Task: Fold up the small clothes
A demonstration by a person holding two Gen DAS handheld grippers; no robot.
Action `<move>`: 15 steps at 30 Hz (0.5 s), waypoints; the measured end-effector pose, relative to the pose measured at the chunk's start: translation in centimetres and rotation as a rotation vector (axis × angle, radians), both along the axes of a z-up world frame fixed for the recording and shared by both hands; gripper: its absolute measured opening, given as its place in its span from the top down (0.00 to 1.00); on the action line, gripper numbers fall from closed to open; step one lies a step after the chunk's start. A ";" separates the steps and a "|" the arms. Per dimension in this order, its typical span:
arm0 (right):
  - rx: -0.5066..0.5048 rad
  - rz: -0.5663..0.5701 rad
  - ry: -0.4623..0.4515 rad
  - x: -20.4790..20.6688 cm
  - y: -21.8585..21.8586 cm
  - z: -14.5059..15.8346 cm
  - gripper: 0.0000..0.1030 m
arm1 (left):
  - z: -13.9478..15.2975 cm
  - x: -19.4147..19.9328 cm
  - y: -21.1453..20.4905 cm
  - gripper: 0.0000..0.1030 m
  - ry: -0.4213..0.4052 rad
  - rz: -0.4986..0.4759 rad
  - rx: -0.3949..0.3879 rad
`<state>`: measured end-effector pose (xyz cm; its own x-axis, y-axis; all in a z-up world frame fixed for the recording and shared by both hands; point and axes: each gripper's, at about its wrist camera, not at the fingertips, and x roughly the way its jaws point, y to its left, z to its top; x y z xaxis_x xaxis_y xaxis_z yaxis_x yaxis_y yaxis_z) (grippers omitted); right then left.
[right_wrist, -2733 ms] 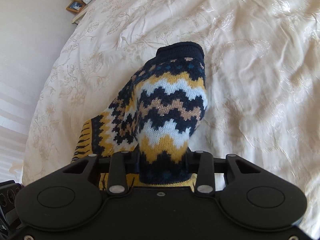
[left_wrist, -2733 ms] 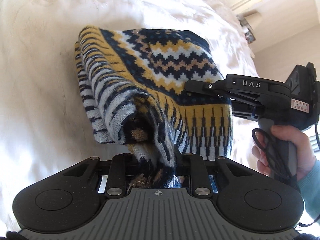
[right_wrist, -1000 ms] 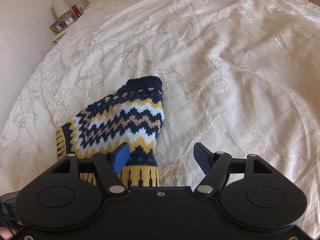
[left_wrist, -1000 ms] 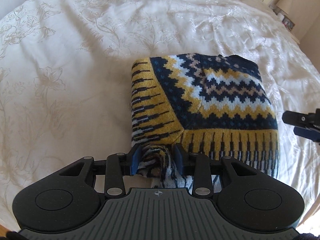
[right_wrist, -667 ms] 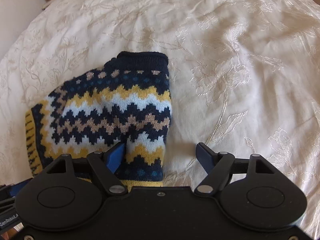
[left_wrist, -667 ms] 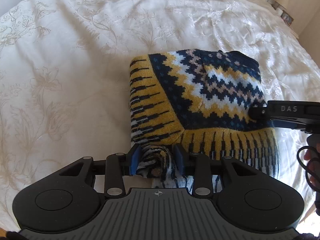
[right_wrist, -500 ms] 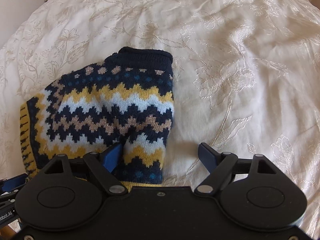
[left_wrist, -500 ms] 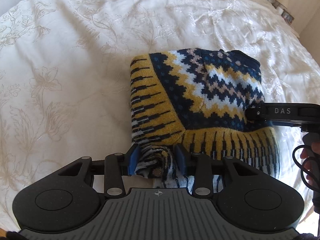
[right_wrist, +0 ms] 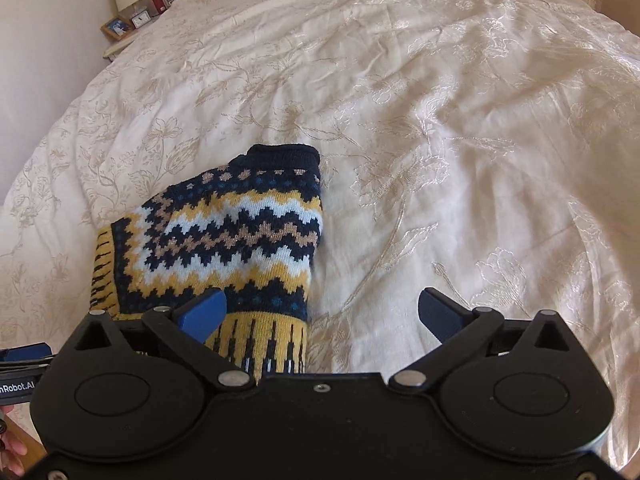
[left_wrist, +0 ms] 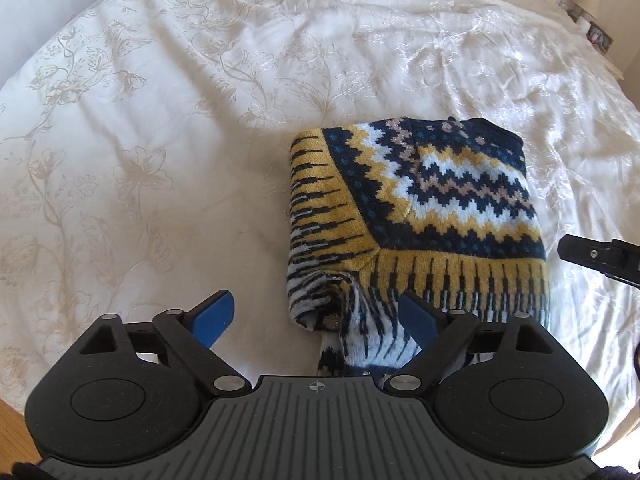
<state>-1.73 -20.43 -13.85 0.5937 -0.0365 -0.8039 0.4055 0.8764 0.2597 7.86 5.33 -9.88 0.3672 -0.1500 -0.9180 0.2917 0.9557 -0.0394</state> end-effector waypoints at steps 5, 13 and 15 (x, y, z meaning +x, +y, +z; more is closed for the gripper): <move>-0.002 -0.008 -0.017 -2.4 0.1 1.2 0.01 | 1.5 -2.1 -0.6 0.06 -0.012 0.001 0.026; -0.063 0.074 0.056 -5.3 1.9 2.2 0.01 | 3.1 -5.3 -0.9 0.06 0.003 0.021 0.037; -0.056 0.084 0.046 -6.0 2.2 2.5 0.01 | 3.3 -6.0 -0.9 0.06 0.008 0.011 0.044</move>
